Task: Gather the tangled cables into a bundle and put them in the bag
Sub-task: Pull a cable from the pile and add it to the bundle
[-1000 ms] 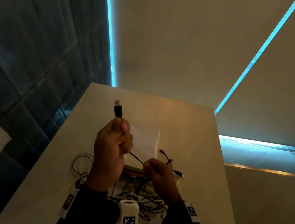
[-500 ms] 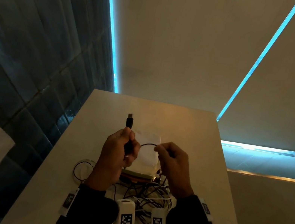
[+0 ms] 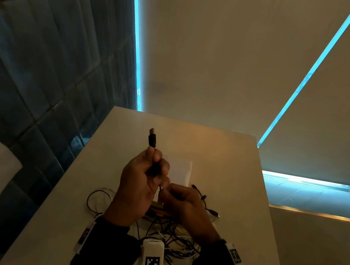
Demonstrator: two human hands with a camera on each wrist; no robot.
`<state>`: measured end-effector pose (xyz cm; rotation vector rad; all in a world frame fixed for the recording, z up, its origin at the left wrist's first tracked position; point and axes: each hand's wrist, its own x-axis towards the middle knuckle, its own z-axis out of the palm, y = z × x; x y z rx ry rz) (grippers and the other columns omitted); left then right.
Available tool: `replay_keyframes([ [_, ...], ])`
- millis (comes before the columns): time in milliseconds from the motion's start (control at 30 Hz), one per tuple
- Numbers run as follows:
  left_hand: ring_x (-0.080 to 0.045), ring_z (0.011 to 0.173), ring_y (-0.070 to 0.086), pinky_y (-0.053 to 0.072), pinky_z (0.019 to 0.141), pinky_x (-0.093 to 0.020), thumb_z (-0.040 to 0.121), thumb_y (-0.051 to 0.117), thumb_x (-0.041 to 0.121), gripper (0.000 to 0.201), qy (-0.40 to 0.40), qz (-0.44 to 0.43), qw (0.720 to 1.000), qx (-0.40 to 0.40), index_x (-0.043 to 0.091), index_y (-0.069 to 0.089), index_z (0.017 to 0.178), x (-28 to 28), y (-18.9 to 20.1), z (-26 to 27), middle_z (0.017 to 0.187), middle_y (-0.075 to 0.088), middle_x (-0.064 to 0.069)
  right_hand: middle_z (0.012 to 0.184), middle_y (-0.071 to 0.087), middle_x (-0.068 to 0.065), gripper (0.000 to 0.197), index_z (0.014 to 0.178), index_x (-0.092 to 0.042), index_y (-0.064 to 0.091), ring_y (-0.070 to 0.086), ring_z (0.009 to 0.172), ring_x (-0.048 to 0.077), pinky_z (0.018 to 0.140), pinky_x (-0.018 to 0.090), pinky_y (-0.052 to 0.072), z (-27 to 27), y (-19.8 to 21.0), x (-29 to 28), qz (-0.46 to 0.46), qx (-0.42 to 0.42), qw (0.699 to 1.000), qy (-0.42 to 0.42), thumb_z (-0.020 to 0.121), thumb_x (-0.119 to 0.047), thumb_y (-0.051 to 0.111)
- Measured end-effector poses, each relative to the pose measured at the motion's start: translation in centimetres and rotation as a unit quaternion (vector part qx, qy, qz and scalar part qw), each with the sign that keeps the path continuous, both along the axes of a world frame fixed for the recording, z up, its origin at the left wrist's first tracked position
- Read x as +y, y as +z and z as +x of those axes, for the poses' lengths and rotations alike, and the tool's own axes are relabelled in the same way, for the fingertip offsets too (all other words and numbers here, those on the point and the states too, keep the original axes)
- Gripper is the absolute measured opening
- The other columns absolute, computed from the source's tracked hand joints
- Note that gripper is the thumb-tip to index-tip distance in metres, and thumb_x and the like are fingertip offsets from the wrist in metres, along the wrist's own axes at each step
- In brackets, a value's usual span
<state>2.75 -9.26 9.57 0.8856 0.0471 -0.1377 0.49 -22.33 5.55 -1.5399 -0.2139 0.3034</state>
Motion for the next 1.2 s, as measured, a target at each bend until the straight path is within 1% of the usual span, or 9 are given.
replay_keyframes([
  [67, -0.009, 0.040, 0.028, 0.028, 0.043, -0.023, 0.093, 0.037, 0.031, 0.029, -0.011, 0.010, 1.000, -0.019, 0.012, 0.045, 0.073, 0.0, 0.2, -0.1, 0.051, 0.043, -0.001, 0.053, 0.049, -0.012, 0.032, 0.066, -0.012, 0.057, 0.044, 0.051, 0.002, 0.057, 0.017, 0.042, 0.0, -0.7, 0.0, 0.001, 0.005, 1.000, 0.001, 0.097, -0.007, 0.051],
  [233, -0.007, 0.038, 0.021, 0.019, 0.042, -0.023, 0.091, 0.038, 0.031, 0.029, -0.025, 0.019, 0.999, -0.038, 0.011, 0.043, 0.071, 0.1, 0.6, -0.2, 0.047, 0.035, 0.004, 0.054, 0.052, -0.014, 0.029, 0.068, -0.011, 0.056, 0.045, 0.051, -0.004, 0.054, 0.010, 0.039, 0.6, -3.2, -0.3, -0.043, -0.023, 0.999, -0.018, 0.097, -0.006, 0.051],
  [400, -0.006, 0.037, 0.020, 0.017, 0.040, -0.022, 0.090, 0.038, 0.031, 0.027, -0.025, 0.027, 0.998, -0.043, 0.011, 0.042, 0.071, 0.0, 0.6, -0.2, 0.045, 0.033, 0.005, 0.056, 0.052, -0.014, 0.030, 0.068, -0.015, 0.057, 0.045, 0.053, -0.003, 0.056, 0.012, 0.037, 1.4, -5.8, -0.7, -0.082, -0.048, 0.995, -0.036, 0.097, -0.008, 0.052],
  [533, -0.005, 0.036, 0.021, 0.016, 0.039, -0.022, 0.091, 0.037, 0.029, 0.028, -0.022, -0.001, 0.998, -0.054, 0.012, 0.042, 0.070, 0.3, 1.2, -0.3, 0.044, 0.033, 0.006, 0.059, 0.047, -0.011, 0.029, 0.068, -0.008, 0.055, 0.043, 0.055, 0.001, 0.056, 0.014, 0.036, 1.6, -7.7, -1.1, -0.093, -0.044, 0.993, -0.052, 0.097, -0.009, 0.052],
  [767, -0.005, 0.036, 0.021, 0.014, 0.040, -0.023, 0.096, 0.033, 0.025, 0.031, -0.015, -0.027, 0.997, -0.069, 0.013, 0.042, 0.069, 0.7, 1.9, -0.6, 0.044, 0.032, 0.006, 0.052, 0.044, -0.014, 0.041, 0.060, -0.025, 0.048, 0.038, 0.053, -0.002, 0.055, 0.013, 0.033, 1.5, -10.0, -1.3, -0.125, -0.036, 0.989, -0.076, 0.097, -0.008, 0.051],
  [900, -0.004, 0.036, 0.021, 0.016, 0.037, -0.021, 0.096, 0.032, 0.025, 0.031, -0.008, -0.018, 0.998, -0.060, 0.013, 0.041, 0.069, 0.7, 1.5, -0.4, 0.044, 0.032, 0.005, 0.053, 0.046, -0.010, 0.038, 0.061, -0.019, 0.053, 0.041, 0.049, -0.001, 0.054, 0.015, 0.033, 1.2, -11.2, -1.8, -0.159, -0.010, 0.982, -0.106, 0.096, -0.005, 0.050],
  [967, -0.005, 0.036, 0.021, 0.016, 0.037, -0.020, 0.098, 0.031, 0.025, 0.032, -0.003, 0.007, 0.999, -0.040, 0.012, 0.041, 0.070, 0.7, 0.8, -0.3, 0.044, 0.032, 0.005, 0.057, 0.047, -0.008, 0.036, 0.062, -0.017, 0.055, 0.043, 0.051, 0.000, 0.055, 0.022, 0.035, 1.4, -11.1, -2.0, -0.174, 0.006, 0.975, -0.141, 0.096, -0.007, 0.050],
  [1033, -0.005, 0.036, 0.020, 0.014, 0.037, -0.021, 0.099, 0.031, 0.025, 0.033, 0.003, 0.047, 0.999, -0.017, 0.012, 0.041, 0.071, 0.7, 0.1, -0.3, 0.044, 0.032, 0.005, 0.058, 0.050, -0.004, 0.032, 0.064, -0.017, 0.059, 0.046, 0.055, 0.010, 0.056, 0.028, 0.038, 1.9, -10.0, -2.2, -0.172, 0.008, 0.966, -0.193, 0.095, -0.011, 0.052],
  [1200, -0.009, 0.033, 0.027, 0.021, 0.034, -0.015, 0.103, 0.028, 0.023, 0.035, 0.016, 0.168, 0.985, 0.046, 0.013, 0.042, 0.073, 0.2, -1.4, 0.0, 0.046, 0.047, -0.002, 0.053, 0.040, 0.001, 0.024, 0.077, -0.005, 0.061, 0.032, 0.048, 0.016, 0.046, 0.026, 0.027, 2.0, -2.7, -1.7, -0.052, -0.064, 0.973, -0.215, 0.097, -0.014, 0.053],
])
